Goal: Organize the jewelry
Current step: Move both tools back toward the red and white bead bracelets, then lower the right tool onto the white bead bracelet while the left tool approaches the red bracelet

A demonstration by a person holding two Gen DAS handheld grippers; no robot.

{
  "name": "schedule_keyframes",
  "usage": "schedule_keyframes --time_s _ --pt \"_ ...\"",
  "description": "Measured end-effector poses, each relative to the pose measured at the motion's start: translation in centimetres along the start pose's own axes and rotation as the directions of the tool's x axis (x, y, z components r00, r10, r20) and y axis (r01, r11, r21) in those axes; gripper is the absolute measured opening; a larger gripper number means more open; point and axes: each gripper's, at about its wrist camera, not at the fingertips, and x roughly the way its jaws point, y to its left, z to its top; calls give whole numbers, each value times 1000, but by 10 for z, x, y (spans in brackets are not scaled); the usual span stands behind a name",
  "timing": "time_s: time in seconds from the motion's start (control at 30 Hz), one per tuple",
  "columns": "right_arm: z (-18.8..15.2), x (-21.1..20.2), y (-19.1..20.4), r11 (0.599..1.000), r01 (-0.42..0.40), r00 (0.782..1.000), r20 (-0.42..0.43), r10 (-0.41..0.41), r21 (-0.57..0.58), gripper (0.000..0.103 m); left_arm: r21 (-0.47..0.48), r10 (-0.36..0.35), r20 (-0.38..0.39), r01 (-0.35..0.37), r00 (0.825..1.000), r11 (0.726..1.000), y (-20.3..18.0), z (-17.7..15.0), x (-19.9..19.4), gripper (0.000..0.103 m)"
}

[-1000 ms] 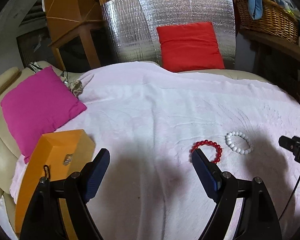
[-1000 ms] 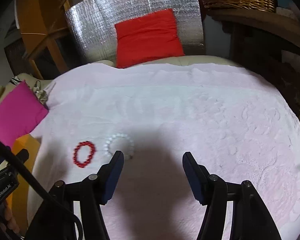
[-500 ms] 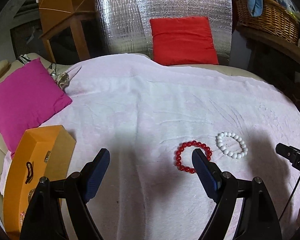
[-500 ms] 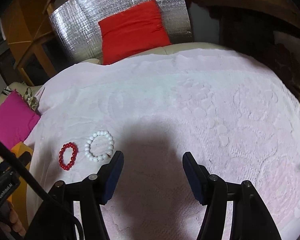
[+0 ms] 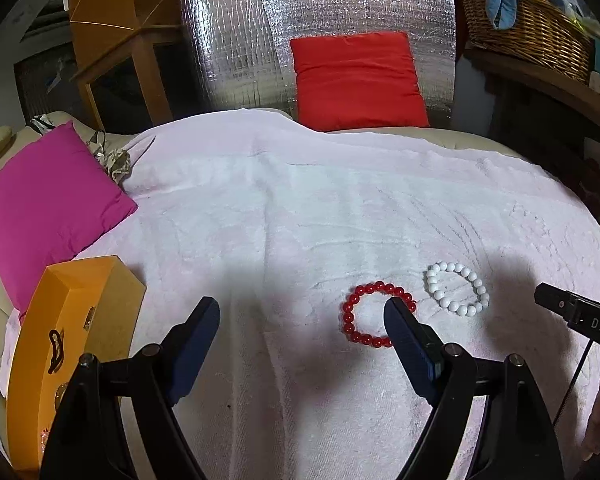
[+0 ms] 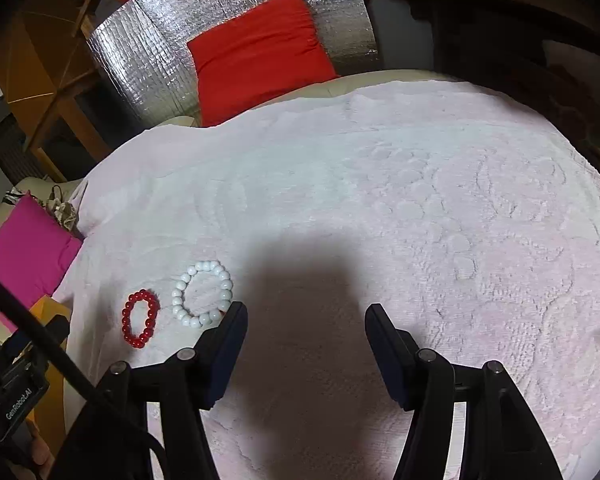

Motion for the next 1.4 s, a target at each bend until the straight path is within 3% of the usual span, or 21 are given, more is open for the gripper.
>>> schedule_keyframes --time_s 0.83,1.1,1.4 --pt "0 10 22 998 -53 999 6 53 -30 65 19 -15 -13 15 1000 1000 4 -2 1 85" --pt "4 23 33 989 -121 993 -16 120 -90 41 52 -81 -133 89 988 995 16 -12 36 85" --pt "4 44 48 990 -99 995 -41 95 -104 40 49 -186 -153 195 971 980 20 -14 48 85"
